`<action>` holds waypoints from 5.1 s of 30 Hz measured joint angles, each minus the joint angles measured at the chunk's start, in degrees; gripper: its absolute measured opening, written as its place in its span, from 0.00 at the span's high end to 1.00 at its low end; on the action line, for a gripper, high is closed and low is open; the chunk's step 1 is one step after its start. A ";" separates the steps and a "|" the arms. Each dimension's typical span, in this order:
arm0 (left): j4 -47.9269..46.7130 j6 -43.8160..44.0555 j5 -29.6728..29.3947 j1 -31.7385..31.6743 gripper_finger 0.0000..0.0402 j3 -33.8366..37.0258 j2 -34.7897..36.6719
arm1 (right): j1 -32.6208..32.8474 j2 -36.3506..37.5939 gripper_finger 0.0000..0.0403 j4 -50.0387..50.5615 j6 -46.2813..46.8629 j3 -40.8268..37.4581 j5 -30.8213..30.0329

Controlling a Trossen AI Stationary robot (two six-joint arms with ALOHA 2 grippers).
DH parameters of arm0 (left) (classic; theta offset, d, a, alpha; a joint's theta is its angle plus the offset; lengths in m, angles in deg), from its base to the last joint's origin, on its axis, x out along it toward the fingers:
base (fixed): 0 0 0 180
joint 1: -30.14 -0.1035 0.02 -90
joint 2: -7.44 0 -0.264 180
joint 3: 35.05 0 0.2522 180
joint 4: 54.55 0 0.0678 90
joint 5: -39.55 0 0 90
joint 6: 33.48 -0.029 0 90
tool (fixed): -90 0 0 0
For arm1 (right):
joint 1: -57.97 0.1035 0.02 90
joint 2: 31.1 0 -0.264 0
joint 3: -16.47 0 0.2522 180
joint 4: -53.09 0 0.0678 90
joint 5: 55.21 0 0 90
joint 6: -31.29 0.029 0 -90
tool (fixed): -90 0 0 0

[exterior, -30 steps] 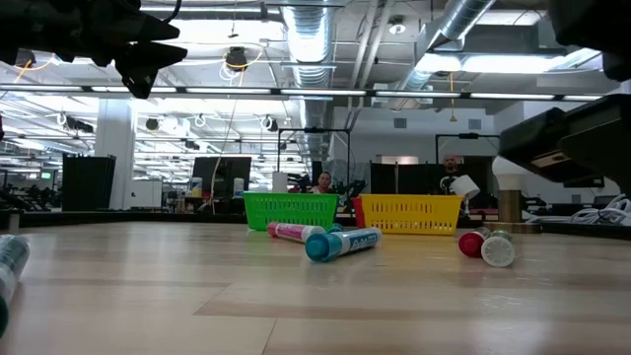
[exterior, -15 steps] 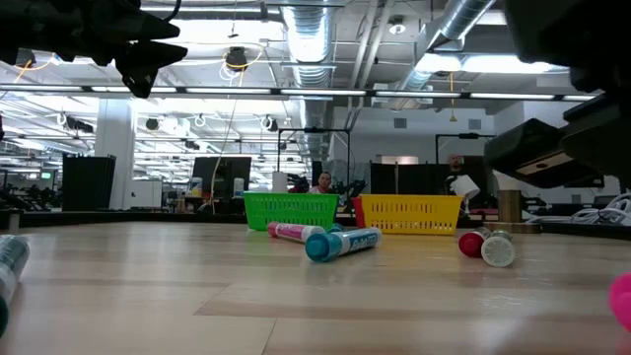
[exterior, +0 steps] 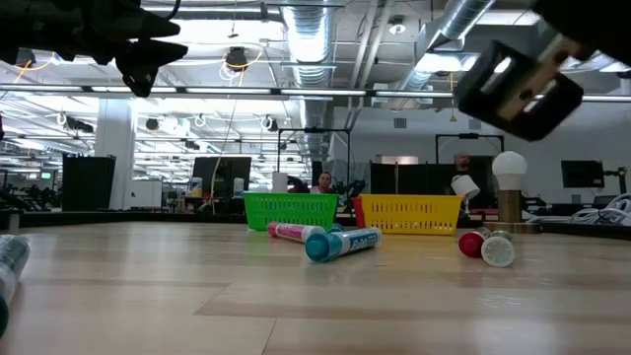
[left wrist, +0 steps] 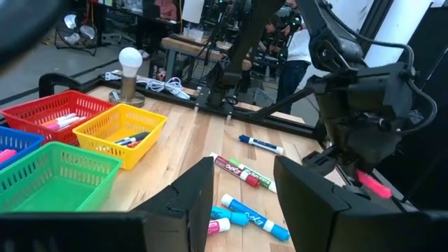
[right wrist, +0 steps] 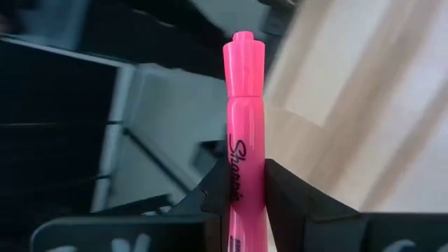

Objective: Pick & Place Markers
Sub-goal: Put the pink highlighter into the blue basket, then put the blue highlighter into the blue basket

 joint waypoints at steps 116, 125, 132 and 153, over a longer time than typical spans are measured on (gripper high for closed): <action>3.34 1.15 -1.23 -2.13 0.63 0.00 -3.72 | -63.79 -23.63 0.86 15.74 -44.07 44.59 -13.50; 3.56 1.15 -1.37 -2.35 0.63 0.00 -3.72 | -63.94 -24.30 0.86 16.41 -42.47 44.57 -13.19; 3.72 1.13 -1.37 -2.37 0.63 0.00 -3.72 | -64.18 -24.28 0.86 17.03 -41.44 44.55 -12.95; 4.91 1.13 -1.31 -2.35 0.63 0.00 -3.72 | -63.72 -25.70 0.58 20.32 -41.40 48.11 -11.82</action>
